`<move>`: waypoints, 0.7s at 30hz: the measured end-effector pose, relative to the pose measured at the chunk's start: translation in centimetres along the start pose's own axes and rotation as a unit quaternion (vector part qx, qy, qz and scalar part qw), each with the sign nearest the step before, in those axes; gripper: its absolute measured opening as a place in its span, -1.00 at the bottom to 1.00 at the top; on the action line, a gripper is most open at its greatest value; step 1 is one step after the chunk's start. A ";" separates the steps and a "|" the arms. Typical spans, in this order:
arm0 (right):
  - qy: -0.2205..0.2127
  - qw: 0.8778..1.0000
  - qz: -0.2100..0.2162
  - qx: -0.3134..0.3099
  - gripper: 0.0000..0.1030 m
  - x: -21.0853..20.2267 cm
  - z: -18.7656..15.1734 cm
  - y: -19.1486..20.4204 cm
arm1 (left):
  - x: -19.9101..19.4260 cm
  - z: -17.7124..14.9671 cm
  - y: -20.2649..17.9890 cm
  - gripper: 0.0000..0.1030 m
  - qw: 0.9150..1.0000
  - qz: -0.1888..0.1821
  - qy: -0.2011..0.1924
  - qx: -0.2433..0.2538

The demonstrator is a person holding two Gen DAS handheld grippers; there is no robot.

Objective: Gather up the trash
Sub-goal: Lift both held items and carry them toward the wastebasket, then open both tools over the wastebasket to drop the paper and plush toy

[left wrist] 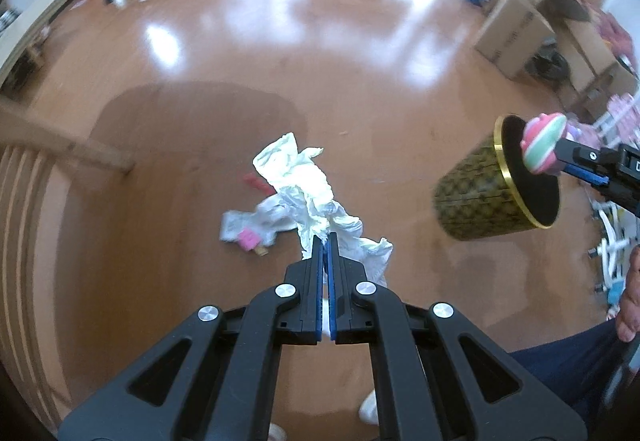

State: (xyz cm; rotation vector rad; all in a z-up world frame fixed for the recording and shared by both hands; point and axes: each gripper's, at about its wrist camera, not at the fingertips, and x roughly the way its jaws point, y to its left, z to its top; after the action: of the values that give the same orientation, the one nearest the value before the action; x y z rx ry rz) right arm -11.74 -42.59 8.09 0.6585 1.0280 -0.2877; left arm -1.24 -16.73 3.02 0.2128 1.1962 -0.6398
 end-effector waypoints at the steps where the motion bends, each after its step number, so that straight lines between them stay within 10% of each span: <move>1: -0.013 1.000 -0.007 0.015 -0.16 -0.9 0.6 -1.4 | 0.3 0.7 -1.8 -0.99 1.000 -0.008 -0.001 0.012; 12: -0.064 0.988 -0.072 0.118 -0.10 -6.2 2.9 -12.3 | 4.2 4.9 -20.5 -0.99 0.988 -0.115 0.014 0.107; 21: -0.056 0.982 -0.077 0.164 -0.09 -6.2 3.1 -16.2 | 8.3 6.0 -26.7 -0.99 0.982 -0.137 0.034 0.122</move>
State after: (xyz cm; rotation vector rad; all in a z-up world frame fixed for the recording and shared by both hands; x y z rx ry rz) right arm -21.01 -57.55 8.50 0.8502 0.9320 -0.6332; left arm -9.76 -44.03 2.31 0.2807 1.2219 -1.0297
